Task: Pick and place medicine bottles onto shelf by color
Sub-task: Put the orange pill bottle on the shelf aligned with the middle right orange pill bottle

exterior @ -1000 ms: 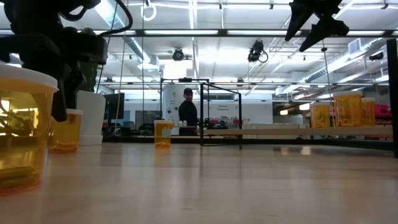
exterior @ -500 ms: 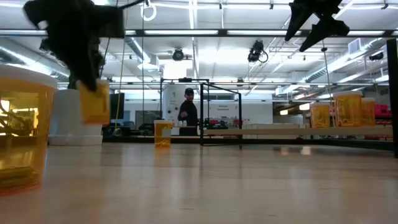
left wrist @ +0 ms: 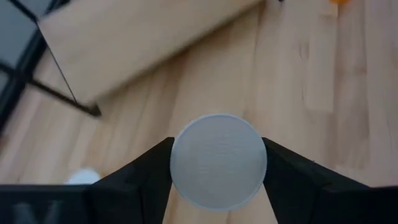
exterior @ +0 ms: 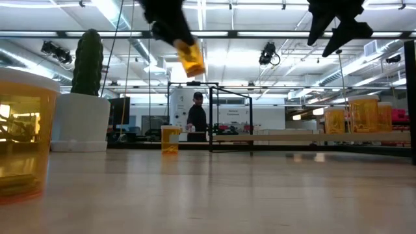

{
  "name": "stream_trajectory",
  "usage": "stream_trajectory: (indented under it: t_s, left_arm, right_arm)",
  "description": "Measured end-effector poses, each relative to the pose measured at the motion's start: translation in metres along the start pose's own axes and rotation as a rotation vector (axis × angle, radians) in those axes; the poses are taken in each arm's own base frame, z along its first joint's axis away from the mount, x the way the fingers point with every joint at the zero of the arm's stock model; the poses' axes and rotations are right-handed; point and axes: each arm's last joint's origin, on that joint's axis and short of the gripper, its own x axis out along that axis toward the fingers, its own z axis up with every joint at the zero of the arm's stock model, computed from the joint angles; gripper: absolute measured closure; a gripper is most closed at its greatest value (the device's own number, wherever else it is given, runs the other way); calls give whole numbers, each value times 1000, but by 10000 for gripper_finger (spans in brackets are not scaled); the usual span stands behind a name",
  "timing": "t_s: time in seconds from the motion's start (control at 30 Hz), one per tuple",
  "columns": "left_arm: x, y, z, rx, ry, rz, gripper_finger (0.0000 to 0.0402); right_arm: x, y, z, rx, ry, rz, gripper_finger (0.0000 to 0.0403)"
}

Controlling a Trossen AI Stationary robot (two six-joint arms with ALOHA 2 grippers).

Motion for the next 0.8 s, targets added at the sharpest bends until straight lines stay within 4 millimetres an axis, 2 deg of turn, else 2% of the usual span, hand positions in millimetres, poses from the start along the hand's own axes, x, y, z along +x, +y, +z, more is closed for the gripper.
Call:
stream_trajectory:
  t_s: [0.23, 0.4, 0.6, 0.8]
  left_arm:
    - [38, 1, 43, 73, -6, 27, 181]
    - [64, -1, 63, 90, -4, 37, 172]
    - [88, -2, 78, 82, -7, 24, 178]
    - [104, -3, 75, 83, 35, 20, 176]
  right_arm:
    - [-4, 0, -11, -47, 69, 2, 140]
    - [-10, -1, -15, -1, 68, 30, 140]
    - [-17, 0, -21, 19, 88, 66, 140]
    - [-19, 1, -27, 7, 133, 89, 140]
